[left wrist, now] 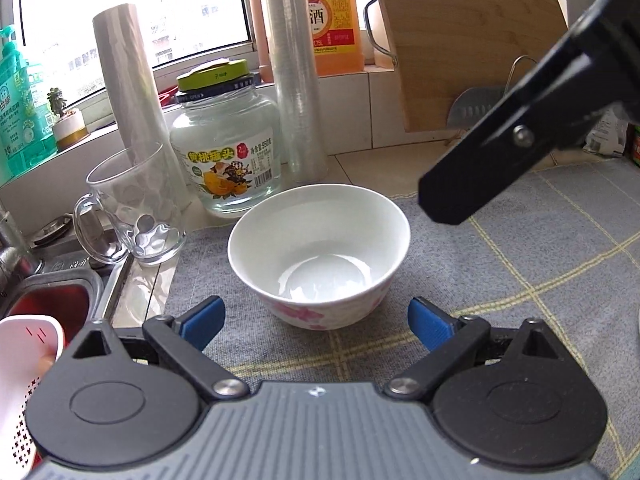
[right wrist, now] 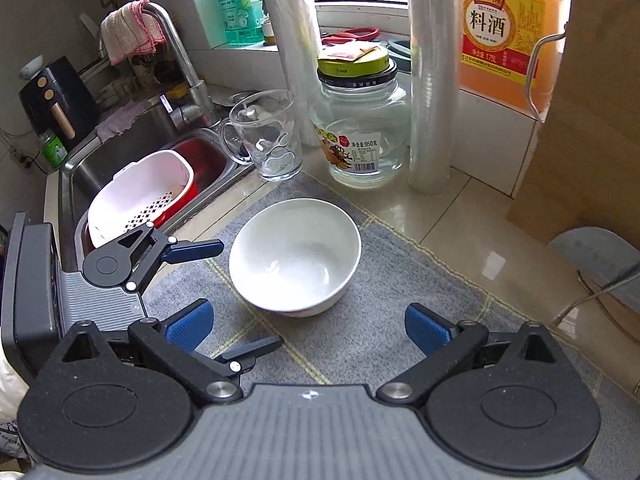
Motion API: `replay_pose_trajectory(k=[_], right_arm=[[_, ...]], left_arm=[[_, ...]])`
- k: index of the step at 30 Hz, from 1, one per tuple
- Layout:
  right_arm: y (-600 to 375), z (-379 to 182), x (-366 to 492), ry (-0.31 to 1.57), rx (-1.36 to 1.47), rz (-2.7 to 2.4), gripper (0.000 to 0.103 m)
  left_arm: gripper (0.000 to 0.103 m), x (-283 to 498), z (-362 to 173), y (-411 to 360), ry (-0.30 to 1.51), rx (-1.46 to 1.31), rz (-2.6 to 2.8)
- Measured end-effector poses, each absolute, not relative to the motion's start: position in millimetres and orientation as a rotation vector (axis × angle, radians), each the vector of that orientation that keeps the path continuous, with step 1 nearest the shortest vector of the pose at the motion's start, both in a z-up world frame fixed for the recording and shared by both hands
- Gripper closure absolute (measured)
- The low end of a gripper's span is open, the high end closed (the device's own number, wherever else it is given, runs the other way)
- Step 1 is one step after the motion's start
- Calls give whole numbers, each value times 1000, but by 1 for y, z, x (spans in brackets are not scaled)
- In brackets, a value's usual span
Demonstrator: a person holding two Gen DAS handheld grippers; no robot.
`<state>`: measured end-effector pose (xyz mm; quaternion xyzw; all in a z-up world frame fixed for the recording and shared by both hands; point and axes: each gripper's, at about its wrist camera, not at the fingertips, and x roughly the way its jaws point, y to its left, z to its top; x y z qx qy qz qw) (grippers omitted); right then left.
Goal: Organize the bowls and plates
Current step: 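Grasp the rim of the white bowl with the right tool, then carry the held bowl with the right tool toward the bowl stack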
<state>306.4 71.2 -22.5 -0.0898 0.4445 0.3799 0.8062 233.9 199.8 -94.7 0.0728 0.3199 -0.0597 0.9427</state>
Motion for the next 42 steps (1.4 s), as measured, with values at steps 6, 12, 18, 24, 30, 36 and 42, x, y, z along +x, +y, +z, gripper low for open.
replay_pose_trajectory(k=[6, 12, 18, 24, 30, 36, 42], right_arm=[[97, -41, 333, 978, -212, 833, 0], [115, -55, 350, 996, -226, 852, 0], [125, -62, 359, 993, -244, 864, 1], [132, -67, 366, 1002, -257, 884, 6], [136, -69, 368, 1012, -260, 908, 12], [139, -70, 368, 1014, -263, 916, 15], [139, -70, 368, 1013, -265, 917, 15]], left_arm=[[5, 242, -100, 206, 646, 120, -127], [5, 249, -102, 206, 638, 113, -137], [6, 254, -104, 204, 626, 123, -153], [6, 257, -104, 204, 620, 126, -164], [7, 259, -104, 204, 610, 131, -174], [8, 260, -103, 203, 599, 127, -180], [8, 261, -103, 204, 602, 122, -181]])
